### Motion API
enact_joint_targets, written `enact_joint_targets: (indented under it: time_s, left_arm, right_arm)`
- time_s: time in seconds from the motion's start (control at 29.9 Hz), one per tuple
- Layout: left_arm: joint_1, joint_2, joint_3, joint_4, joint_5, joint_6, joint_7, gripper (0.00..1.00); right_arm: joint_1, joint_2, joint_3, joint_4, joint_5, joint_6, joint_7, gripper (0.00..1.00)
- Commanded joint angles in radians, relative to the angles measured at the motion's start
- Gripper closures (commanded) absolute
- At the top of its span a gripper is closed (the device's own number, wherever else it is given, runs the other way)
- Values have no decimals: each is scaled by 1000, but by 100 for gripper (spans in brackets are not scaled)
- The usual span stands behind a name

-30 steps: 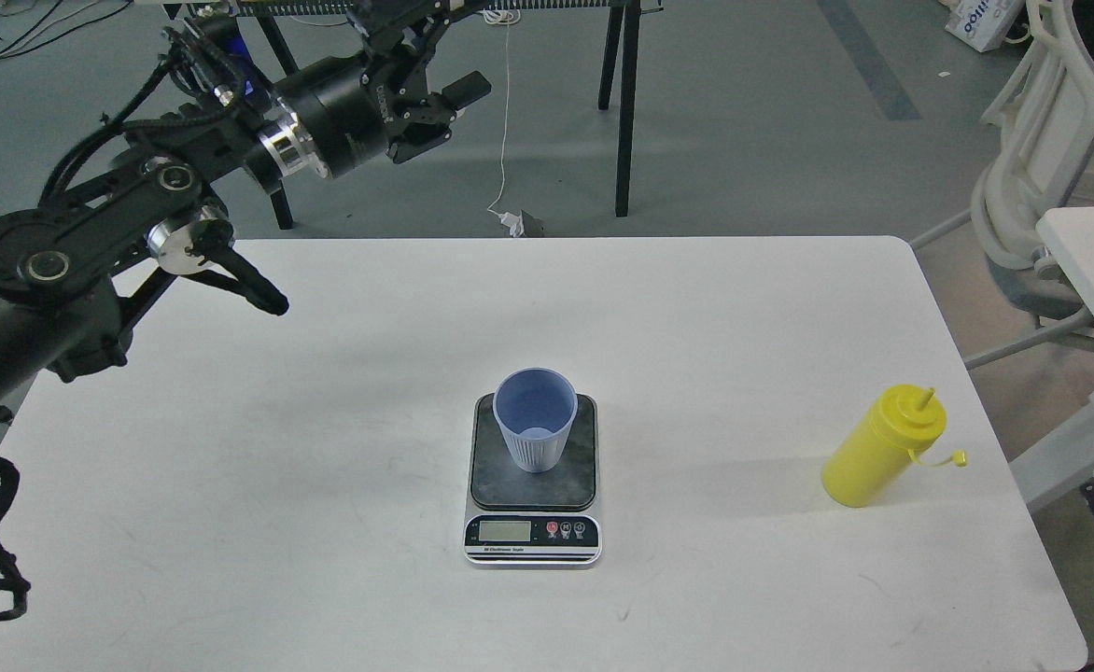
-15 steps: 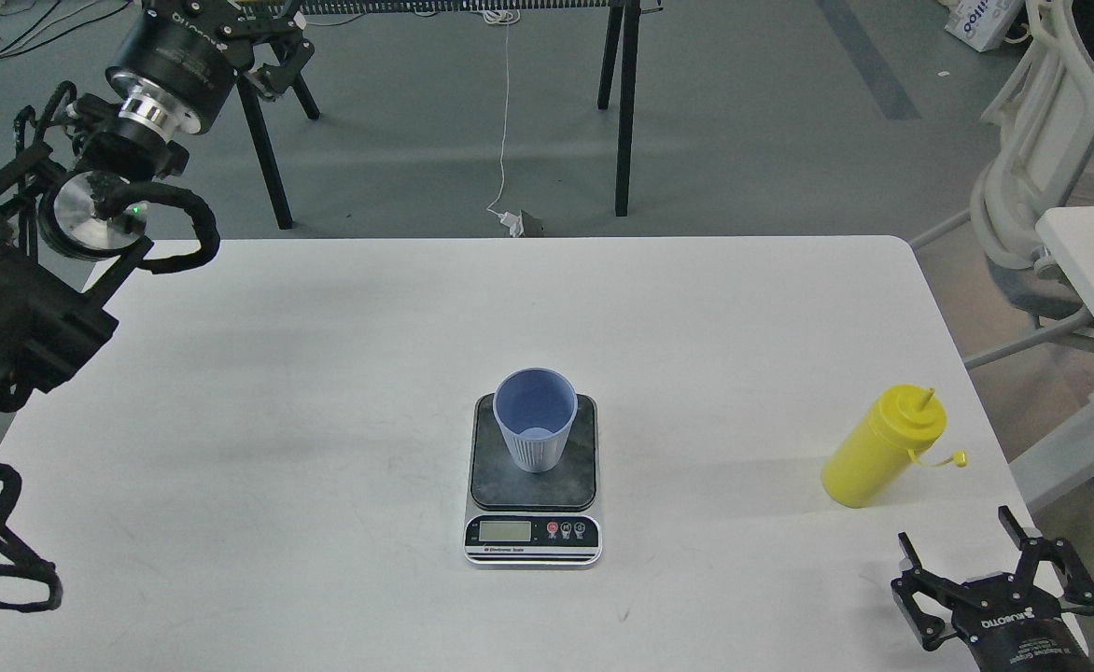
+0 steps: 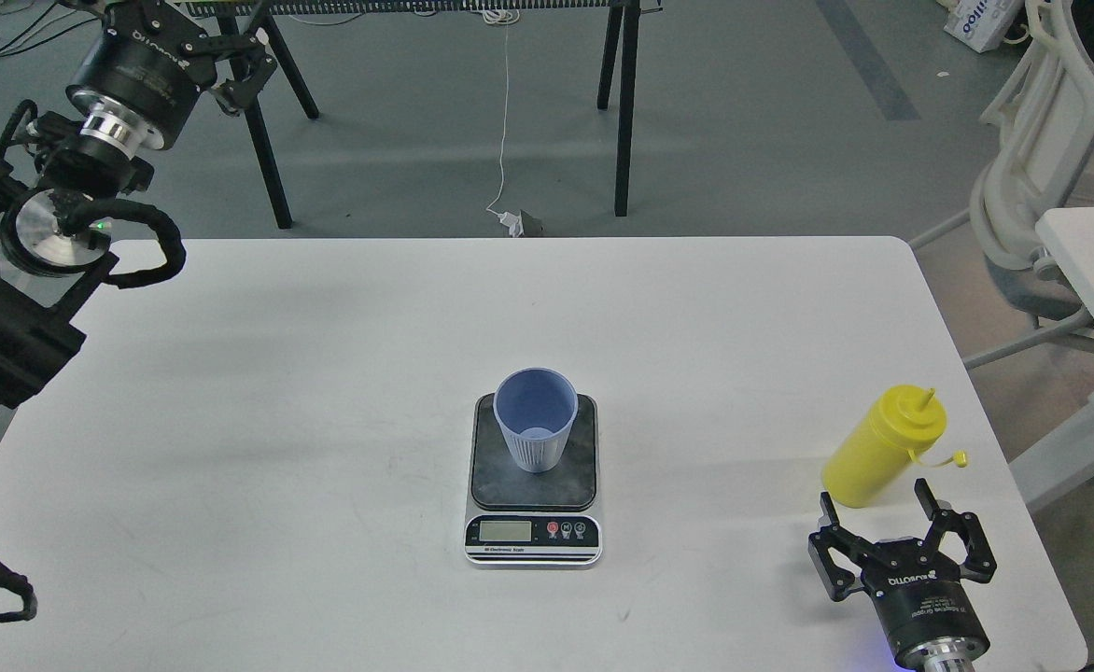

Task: Pour seasoning into cup on scale with both arms
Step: 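Reach the right gripper to the yellow bottle and grasp it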

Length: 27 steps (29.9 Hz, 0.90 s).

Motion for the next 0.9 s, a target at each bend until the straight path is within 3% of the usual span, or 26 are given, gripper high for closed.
enact_joint_targets:
  time_s: [0.0,0.2,0.54,0.87]
  left_arm:
    - [0,19,-1,0,0,-1,0,0]
    - [2,34,-3,0,0,-8,0,0]
    - [2,46,-15,-22,0,-1,-2,0]
    - [3,62,-15,-23,0,2,-3,0]
  right_arm:
    - [34,-7,8,-20,0,0,0,2]
    - [35,-10,19,-32,0,0,1,2]
    - [100,-8,31,-113,0,0,1,11]
    - [209,-1,30,-202,0,0,1,36]
